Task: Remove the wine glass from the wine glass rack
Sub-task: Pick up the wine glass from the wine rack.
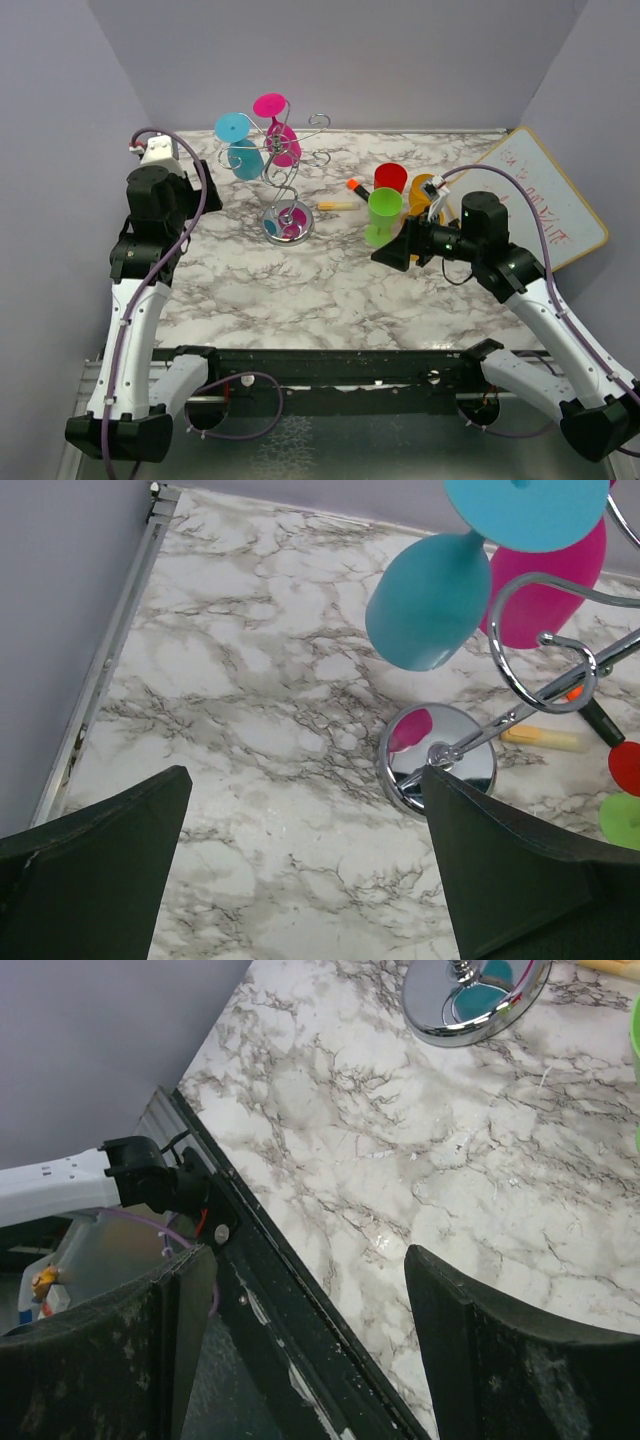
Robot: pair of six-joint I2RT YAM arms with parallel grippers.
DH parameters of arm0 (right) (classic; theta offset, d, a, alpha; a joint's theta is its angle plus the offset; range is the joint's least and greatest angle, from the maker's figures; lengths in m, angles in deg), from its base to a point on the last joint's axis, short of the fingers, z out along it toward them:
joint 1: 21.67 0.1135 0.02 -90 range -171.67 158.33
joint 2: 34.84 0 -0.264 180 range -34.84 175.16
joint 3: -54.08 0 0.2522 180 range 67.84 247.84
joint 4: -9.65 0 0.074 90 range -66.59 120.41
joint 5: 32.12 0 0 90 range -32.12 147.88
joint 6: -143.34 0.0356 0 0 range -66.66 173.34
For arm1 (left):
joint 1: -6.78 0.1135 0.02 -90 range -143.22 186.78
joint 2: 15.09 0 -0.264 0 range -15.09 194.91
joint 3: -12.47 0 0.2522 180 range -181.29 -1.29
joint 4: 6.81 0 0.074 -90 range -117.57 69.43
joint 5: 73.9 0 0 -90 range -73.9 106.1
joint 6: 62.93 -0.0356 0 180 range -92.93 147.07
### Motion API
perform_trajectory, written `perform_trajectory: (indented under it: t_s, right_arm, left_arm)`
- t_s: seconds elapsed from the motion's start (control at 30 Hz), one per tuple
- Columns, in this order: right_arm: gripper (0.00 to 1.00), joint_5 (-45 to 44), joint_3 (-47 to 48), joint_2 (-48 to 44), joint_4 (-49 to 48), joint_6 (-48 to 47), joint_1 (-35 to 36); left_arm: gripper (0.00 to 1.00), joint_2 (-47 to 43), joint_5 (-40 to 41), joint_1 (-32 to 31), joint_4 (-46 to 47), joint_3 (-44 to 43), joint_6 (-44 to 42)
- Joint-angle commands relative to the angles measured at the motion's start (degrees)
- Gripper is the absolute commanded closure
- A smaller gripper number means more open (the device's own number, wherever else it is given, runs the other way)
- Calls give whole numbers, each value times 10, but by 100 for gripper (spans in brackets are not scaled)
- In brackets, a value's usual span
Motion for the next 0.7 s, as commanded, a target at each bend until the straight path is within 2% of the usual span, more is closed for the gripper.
perform_trajectory:
  t_s: [0.0,0.17,0.27,0.43,0.6,0.67]
  right_arm:
    - [18,-26,10,-10,25,-9,4]
    - [18,-24,17,-6,25,-12,4]
    - [18,-23,20,-4,30,-11,4]
    - [18,-16,13,-13,12,-1,4]
    - [18,-18,3,-24,-6,8,4]
    - [17,-20,3,-27,-4,10,4]
  left_arm:
    - [1,7,-92,55,17,-11,-14]
    - [1,55,-192,147,40,-32,9]
    - [1,91,-251,178,56,-60,41]
    - [3,132,-296,195,104,-80,89]
    - [3,162,-368,198,195,-76,161]
    - [7,167,-362,198,230,-67,187]
